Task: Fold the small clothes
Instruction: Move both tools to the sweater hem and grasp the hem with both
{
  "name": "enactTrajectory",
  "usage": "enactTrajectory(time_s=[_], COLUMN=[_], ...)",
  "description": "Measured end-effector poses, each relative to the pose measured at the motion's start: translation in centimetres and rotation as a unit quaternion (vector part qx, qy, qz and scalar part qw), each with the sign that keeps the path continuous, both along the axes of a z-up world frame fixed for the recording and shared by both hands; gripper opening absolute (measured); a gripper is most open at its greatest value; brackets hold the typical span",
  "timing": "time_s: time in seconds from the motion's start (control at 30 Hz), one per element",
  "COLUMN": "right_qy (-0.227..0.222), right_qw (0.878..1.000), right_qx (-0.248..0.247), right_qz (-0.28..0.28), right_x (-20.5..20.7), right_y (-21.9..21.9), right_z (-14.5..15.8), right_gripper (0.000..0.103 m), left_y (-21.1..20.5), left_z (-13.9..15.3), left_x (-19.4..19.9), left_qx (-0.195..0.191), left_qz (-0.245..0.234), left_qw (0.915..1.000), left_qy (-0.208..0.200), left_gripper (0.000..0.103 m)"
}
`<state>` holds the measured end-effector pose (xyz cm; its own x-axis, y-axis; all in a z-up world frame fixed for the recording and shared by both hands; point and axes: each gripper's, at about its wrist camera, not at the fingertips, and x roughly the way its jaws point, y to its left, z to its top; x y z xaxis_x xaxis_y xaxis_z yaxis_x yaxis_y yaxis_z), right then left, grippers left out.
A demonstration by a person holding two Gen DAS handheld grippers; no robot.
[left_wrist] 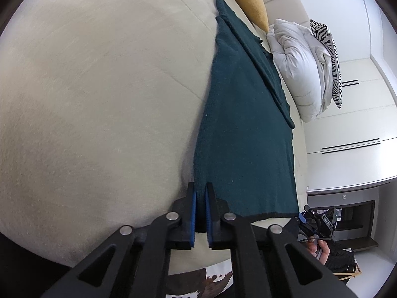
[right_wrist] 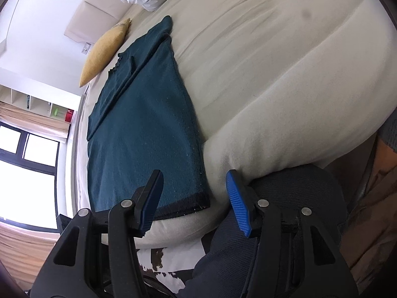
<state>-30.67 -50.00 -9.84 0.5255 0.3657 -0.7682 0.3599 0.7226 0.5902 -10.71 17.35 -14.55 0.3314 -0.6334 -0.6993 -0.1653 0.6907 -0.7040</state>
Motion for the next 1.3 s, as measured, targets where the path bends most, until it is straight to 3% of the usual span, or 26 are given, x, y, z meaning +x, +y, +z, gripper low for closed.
enactTrajectory(time_s=[0.4, 0.5, 0.57, 0.67, 0.9, 1.07, 1.3], right_qy=[0.074, 0.081, 0.08, 0.075, 0.071, 0.065, 0.021], right_qw=[0.995, 0.994, 0.994, 0.994, 0.995, 0.996, 0.998], right_qx=[-0.002, 0.003, 0.005, 0.008, 0.013, 0.014, 0.01], right_qz=[0.07, 0.075, 0.075, 0.073, 0.07, 0.068, 0.061], right_x=[3.4, 3.7, 3.5, 3.0, 2.7, 2.5, 1.7], right_y=[-0.2, -0.3, -0.2, -0.3, -0.2, -0.1, 0.5], right_z=[-1.4, -1.6, -1.8, -2.0, -2.0, -1.9, -0.4], right_gripper=[0.052, 0.047, 0.033, 0.026, 0.025, 0.01, 0.006], left_y=[0.3, 0.3, 0.3, 0.3, 0.1, -0.3, -0.4], left_z=[0.2, 0.3, 0.3, 0.3, 0.6, 1.1, 1.7], left_x=[-0.3, -0.3, -0.3, -0.2, -0.3, -0.3, -0.6], left_qx=[-0.003, -0.003, -0.003, -0.002, 0.001, 0.01, 0.012], left_qz=[-0.002, -0.003, -0.003, -0.004, -0.006, -0.01, -0.015], left_qw=[0.9999, 0.9999, 0.9999, 0.9999, 0.9998, 0.9995, 0.9988], left_qy=[-0.011, -0.013, -0.014, -0.014, -0.019, -0.029, -0.046], left_gripper=[0.007, 0.007, 0.007, 0.007, 0.007, 0.007, 0.006])
